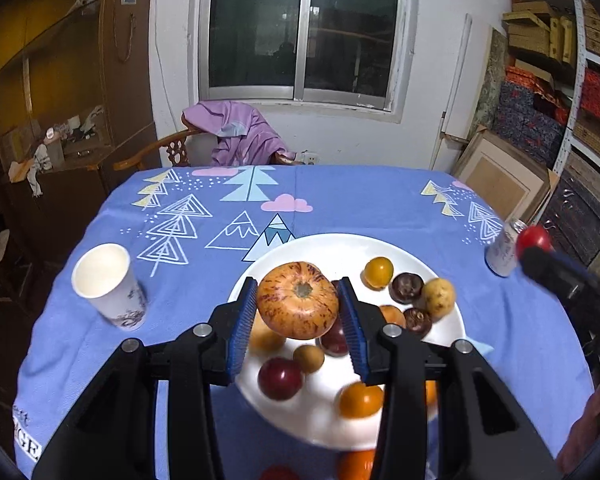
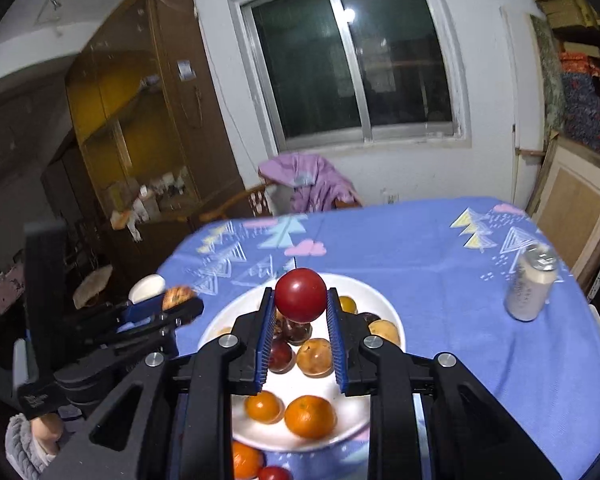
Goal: Organize fruits
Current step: 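Carry the speckled fruit and tomato over the white plate and open both tools, then move both tools back toward the tomatoes and tangerine on the cloth, then grasp a red tomato with the left tool while the right tool grasps another tomato, then carry both tomatoes over the white plate and open both tools, then move both tools back toward the last tomato and tangerine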
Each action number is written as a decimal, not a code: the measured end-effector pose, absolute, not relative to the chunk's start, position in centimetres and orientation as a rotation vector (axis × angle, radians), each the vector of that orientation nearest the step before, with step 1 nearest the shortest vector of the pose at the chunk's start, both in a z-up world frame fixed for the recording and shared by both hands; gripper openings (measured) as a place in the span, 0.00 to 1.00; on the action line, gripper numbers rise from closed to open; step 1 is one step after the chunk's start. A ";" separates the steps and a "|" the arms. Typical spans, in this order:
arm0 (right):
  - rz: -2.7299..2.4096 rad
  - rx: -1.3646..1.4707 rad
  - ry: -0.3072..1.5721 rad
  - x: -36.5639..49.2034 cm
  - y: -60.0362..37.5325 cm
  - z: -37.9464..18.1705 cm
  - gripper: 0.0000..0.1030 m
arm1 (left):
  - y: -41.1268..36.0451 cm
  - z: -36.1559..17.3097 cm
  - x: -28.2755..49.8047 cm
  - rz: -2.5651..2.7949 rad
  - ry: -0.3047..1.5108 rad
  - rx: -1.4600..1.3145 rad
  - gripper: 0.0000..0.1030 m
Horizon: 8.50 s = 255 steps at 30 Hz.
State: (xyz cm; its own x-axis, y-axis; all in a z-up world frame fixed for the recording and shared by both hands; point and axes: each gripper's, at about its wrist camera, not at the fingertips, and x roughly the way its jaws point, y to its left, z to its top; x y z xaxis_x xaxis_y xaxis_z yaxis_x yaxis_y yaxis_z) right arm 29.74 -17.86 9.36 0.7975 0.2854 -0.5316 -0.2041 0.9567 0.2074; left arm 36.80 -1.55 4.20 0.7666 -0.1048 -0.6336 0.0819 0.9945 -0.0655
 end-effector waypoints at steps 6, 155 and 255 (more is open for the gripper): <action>0.257 0.100 0.725 34.9 -16.1 5.1 0.25 | -1.2 1.5 41.5 -0.077 0.747 -0.044 0.40; 0.317 -0.099 0.853 20.5 -11.6 -3.4 0.29 | 3.9 -7.1 27.7 -0.148 0.865 0.045 0.30; 0.310 0.002 0.698 16.8 -12.8 -0.1 0.88 | 0.8 -6.7 23.4 -0.131 0.813 0.143 0.28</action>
